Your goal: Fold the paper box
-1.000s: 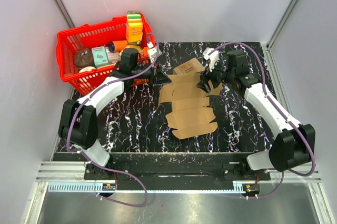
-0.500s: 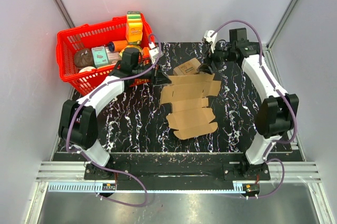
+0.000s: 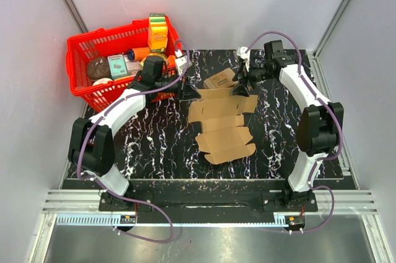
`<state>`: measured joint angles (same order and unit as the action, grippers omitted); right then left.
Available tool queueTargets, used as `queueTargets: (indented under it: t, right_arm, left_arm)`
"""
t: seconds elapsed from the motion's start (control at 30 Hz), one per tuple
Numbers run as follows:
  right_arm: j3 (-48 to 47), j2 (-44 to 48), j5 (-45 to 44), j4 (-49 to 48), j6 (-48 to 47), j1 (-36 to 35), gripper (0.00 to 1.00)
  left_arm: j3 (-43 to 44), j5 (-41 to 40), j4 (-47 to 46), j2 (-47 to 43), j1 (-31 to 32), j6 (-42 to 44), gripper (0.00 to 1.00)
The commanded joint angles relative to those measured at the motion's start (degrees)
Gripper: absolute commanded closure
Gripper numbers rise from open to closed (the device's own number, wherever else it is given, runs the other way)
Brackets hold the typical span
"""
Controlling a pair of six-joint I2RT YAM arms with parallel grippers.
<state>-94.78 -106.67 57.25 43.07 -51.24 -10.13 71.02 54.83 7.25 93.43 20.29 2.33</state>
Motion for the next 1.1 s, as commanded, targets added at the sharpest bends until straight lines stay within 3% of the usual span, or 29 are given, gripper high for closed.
queueTargets:
  t: [0.0, 0.47, 0.7, 1.07]
  right_arm:
    - [1.0, 0.3, 3.4, -2.5, -2.3, -0.2, 0.21]
    - [0.7, -4.2, 3.0, -3.6, -3.5, -3.2, 0.26]
    - [6.0, -0.3, 2.3, -3.3, -3.2, -3.3, 0.51]
    - [12.7, 6.6, 2.0, -3.5, 1.2, -3.3, 0.72]
  left_arm:
    - [2.5, 0.1, -1.4, -2.4, 0.0, 1.5, 1.00]
    - [2.5, 0.0, -1.5, -2.5, 0.0, 1.5, 1.00]
    - [2.5, -2.7, -1.4, -2.3, 0.0, 1.5, 1.00]
    - [2.3, -8.9, -1.3, -2.2, -0.7, 0.1, 1.00]
